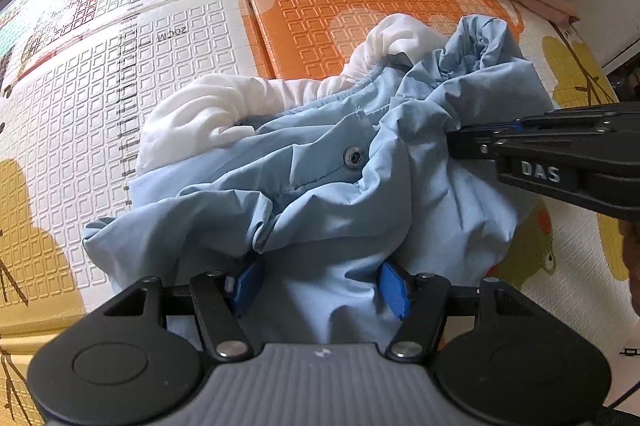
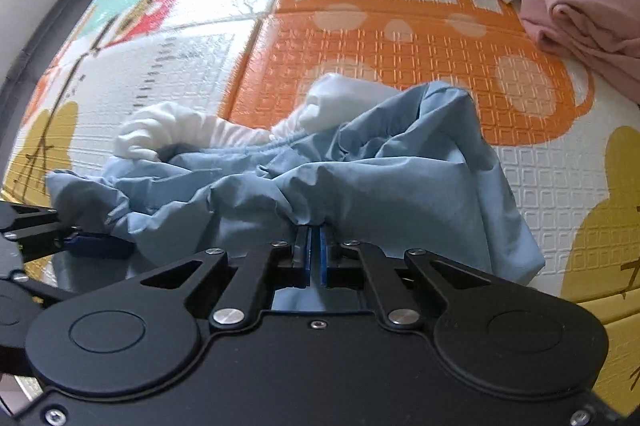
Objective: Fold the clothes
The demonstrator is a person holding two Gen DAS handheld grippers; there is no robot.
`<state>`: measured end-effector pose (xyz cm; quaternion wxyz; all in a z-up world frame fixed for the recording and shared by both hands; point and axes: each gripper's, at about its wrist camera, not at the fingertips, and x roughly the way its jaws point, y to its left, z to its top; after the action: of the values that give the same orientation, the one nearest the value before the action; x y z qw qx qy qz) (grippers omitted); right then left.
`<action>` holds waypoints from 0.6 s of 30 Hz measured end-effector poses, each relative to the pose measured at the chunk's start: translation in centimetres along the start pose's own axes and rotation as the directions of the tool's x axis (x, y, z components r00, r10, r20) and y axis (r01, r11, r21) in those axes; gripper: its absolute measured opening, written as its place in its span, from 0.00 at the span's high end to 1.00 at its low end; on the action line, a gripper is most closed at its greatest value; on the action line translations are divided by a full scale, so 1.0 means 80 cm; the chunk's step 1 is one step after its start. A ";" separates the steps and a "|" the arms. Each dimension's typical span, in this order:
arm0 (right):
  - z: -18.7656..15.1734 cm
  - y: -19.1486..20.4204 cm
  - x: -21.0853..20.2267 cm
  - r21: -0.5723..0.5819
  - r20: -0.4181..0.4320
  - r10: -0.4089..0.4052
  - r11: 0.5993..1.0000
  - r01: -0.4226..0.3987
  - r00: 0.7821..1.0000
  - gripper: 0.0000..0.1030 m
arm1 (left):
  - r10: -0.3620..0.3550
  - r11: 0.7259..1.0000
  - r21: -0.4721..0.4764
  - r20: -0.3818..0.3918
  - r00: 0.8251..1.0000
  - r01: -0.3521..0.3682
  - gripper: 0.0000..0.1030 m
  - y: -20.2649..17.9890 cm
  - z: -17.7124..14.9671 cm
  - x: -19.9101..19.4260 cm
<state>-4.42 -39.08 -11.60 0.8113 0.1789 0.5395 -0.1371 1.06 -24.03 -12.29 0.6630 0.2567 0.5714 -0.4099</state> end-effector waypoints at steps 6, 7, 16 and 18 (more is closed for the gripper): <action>0.000 -0.007 0.016 0.018 -0.033 -0.011 1.000 0.011 0.999 0.97 | -0.002 1.000 -0.004 0.005 1.000 0.002 0.36 0.000 0.001 0.000; 0.000 -0.007 0.018 0.019 -0.039 -0.013 1.000 0.014 0.999 0.97 | -0.003 1.000 -0.006 0.006 1.000 0.003 0.36 0.000 0.002 0.000; 0.001 -0.008 0.031 0.008 -0.089 -0.032 0.999 0.033 0.995 0.98 | -0.027 0.997 -0.069 0.029 0.999 0.029 0.37 0.017 0.006 -0.004; 0.002 -0.006 0.033 0.001 -0.096 -0.035 0.999 0.035 0.995 0.98 | -0.035 0.995 -0.096 0.036 0.999 0.039 0.37 0.023 0.007 -0.006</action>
<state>-3.51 -39.68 -14.05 0.7816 0.1769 0.5807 -0.1434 2.94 -23.39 -11.95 0.6766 0.2068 0.5837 -0.3984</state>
